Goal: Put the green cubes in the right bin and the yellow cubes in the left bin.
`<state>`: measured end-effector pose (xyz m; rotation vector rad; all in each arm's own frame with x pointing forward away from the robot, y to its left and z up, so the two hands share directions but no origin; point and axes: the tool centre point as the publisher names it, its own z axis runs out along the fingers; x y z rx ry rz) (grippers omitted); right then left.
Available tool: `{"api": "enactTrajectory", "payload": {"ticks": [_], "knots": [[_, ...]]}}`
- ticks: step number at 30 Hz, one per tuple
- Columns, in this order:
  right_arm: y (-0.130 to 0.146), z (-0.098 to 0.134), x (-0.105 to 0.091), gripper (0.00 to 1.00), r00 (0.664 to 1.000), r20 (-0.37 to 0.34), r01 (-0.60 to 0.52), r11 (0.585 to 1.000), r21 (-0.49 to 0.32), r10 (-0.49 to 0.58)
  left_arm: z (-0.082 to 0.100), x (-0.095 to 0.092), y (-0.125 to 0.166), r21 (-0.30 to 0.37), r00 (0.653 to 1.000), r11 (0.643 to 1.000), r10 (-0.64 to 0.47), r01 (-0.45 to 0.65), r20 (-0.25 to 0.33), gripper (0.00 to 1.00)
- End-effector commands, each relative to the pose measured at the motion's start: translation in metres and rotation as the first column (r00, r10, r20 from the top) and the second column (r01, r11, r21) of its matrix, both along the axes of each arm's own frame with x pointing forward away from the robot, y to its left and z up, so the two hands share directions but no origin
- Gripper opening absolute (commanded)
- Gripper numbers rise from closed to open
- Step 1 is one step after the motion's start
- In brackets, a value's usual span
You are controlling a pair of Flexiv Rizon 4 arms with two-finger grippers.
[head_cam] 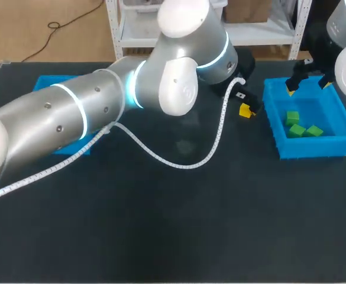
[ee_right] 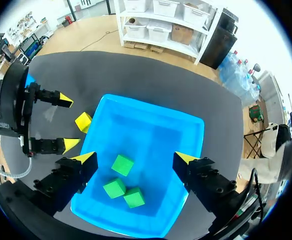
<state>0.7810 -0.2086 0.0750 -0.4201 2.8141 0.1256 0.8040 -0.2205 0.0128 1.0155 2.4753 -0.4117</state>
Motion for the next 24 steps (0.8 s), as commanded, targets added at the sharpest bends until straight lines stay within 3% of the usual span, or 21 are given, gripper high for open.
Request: {"api": "enactTrajectory", "payload": {"ticks": [1,12,13,14,15,16,24], "knots": [[0.000,0.000,-0.003,1.00,1.000,0.008,0.004,1.000,-0.003,-0.004,-0.006,0.011,-0.011,0.021,1.000,1.000,-0.004,0.004,-0.014,1.00],[0.000,0.000,-0.003,1.00,1.000,0.008,0.004,1.000,-0.003,-0.004,-0.022,0.016,-0.017,0.057,0.999,0.998,0.008,-0.006,-0.036,1.00],[0.000,0.000,-0.003,1.00,1.000,0.008,0.004,1.000,-0.003,-0.004,-0.022,0.016,-0.017,0.070,0.999,0.997,0.018,-0.015,-0.039,0.84],[0.000,0.000,-0.003,1.00,1.000,0.008,0.004,1.000,-0.003,-0.004,-0.023,0.017,-0.016,0.074,0.999,0.997,0.019,-0.015,-0.041,0.38],[0.000,0.000,-0.003,1.00,1.000,0.008,0.004,1.000,-0.003,-0.004,-0.023,0.017,-0.016,0.080,0.999,0.997,0.021,-0.018,-0.037,0.23],[0.000,0.000,-0.003,1.00,1.000,0.008,0.004,1.000,-0.003,-0.004,-0.024,0.018,-0.015,0.083,0.999,0.996,0.025,-0.022,-0.036,0.00],[0.000,0.000,-0.003,1.00,1.000,0.008,0.004,1.000,-0.003,-0.004,-0.034,0.020,-0.009,0.064,0.996,0.997,0.057,-0.053,-0.067,0.00]]}}
